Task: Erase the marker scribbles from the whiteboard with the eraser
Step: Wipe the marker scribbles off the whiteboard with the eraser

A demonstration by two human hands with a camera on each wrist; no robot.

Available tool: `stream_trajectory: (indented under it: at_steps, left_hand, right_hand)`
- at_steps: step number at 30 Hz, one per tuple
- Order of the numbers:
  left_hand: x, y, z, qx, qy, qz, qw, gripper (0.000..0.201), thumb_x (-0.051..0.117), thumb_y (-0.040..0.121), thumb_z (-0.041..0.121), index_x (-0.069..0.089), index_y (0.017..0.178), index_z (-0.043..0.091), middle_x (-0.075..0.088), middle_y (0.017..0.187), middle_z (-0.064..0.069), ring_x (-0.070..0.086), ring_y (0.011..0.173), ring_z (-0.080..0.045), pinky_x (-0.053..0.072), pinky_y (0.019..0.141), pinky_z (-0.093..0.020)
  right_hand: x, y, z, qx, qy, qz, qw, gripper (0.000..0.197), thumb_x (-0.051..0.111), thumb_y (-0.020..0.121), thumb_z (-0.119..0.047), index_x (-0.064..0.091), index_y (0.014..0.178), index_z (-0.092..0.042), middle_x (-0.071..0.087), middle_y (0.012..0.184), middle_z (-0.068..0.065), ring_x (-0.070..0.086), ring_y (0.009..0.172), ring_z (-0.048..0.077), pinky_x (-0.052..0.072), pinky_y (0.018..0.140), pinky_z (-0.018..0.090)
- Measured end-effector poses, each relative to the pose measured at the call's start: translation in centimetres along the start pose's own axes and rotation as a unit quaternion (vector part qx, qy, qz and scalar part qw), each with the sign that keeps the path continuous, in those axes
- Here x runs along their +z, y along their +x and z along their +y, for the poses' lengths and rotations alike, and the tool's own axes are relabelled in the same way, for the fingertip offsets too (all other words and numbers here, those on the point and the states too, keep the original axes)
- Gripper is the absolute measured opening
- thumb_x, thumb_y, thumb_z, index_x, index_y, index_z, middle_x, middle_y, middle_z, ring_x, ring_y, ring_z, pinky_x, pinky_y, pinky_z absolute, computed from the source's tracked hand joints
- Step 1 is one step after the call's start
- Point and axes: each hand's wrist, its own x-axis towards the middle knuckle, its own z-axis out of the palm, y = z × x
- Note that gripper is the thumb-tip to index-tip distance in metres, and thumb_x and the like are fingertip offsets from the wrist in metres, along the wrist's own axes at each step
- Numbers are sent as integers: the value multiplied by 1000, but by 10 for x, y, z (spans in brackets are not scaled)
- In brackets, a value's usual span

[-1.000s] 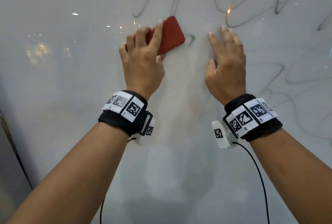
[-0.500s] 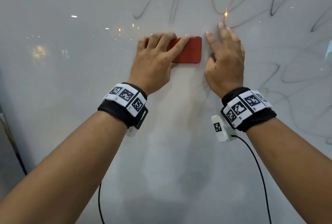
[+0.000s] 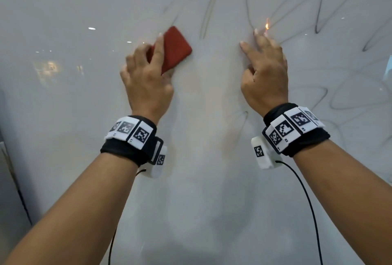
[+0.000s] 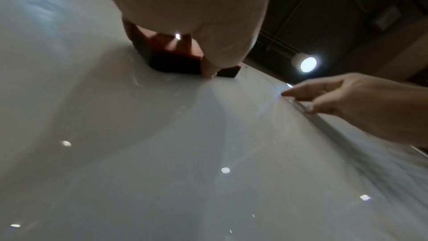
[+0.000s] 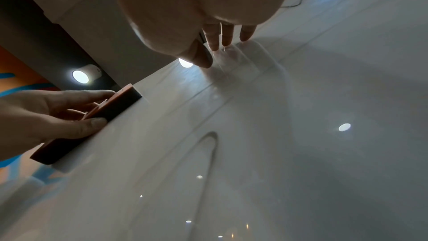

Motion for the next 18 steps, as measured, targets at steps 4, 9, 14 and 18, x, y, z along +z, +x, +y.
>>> stream_trajectory:
  at_steps: [4, 9, 14, 18]
  left_hand:
    - [15, -31, 15, 243, 33, -17, 969, 67, 62, 85, 23, 41, 148, 24, 51, 132, -7, 46, 116, -31, 38, 95, -49]
    - [10, -6, -5, 73, 16, 22, 997, 67, 60, 87, 29, 37, 150, 24, 48, 135, -8, 38, 119, -29, 36, 96, -50]
    - [4, 13, 8, 104, 22, 11, 994, 67, 59, 88, 32, 37, 151, 22, 48, 137, -11, 41, 121, -33, 36, 96, -49]
    - [11, 12, 6, 189, 42, 19, 981, 63, 60, 89, 31, 41, 148, 24, 51, 134, -7, 37, 118, -27, 37, 94, -49]
  right_hand:
    - [2, 1, -2, 5, 0, 3, 1000, 61, 40, 78, -4, 58, 135, -16, 40, 154, 9, 30, 143, 30, 27, 114, 49]
    - [-2, -1, -1, 1, 1, -14, 1000, 61, 44, 79, 0, 57, 136, -17, 37, 155, 8, 28, 144, 28, 23, 113, 47]
    - [-1, -2, -3, -8, -6, 8, 1000, 60, 47, 77, -1, 58, 134, -16, 40, 153, 11, 32, 142, 31, 28, 113, 50]
    - [0, 0, -14, -33, -46, -7, 998, 57, 55, 81, -13, 54, 138, -17, 36, 155, 15, 29, 144, 33, 27, 114, 51]
